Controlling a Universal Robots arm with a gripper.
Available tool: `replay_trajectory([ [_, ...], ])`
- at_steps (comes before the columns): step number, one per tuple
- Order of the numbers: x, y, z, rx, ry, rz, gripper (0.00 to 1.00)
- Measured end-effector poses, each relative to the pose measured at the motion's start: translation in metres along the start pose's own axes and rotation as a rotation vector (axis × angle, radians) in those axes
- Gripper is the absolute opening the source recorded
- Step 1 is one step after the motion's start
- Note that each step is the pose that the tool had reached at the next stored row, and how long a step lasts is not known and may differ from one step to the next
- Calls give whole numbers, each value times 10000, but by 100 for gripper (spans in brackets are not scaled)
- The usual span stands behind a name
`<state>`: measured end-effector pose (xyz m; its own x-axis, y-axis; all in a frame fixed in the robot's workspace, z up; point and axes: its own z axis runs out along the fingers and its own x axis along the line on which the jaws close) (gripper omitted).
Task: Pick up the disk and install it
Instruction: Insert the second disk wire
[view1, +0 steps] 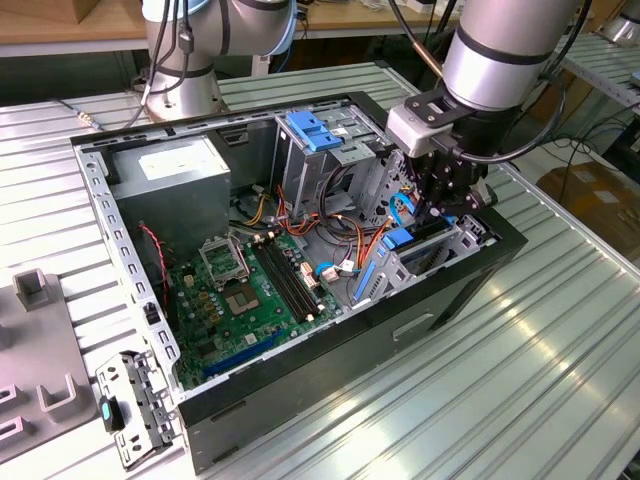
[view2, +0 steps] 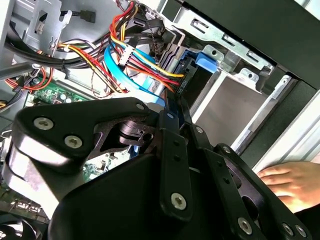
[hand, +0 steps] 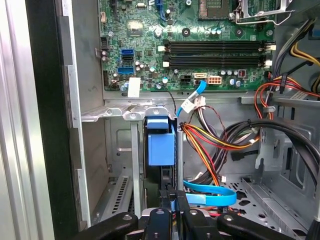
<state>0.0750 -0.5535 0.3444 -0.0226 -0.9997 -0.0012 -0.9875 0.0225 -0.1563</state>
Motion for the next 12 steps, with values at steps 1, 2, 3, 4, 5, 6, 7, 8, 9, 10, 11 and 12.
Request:
replay_trajectory([
  [1,0,1,5,0,0,0,16],
  [2,0,3,17,0,-2,0,16],
  [3,0,5,32,0,2,0,16],
  [4,1,6,38,-1,3,-1,16],
  [5,1,7,40,0,0,0,16],
  [6,1,7,40,0,-1,1,16],
  [7,1,6,41,0,-1,0,16],
  [8,1,6,41,0,-3,0,17],
  [9,2,6,40,1,-5,1,17],
  [10,2,5,32,1,-6,1,17],
  [11,2,3,21,1,-7,1,24],
  [12,1,0,1,0,-2,0,24],
])
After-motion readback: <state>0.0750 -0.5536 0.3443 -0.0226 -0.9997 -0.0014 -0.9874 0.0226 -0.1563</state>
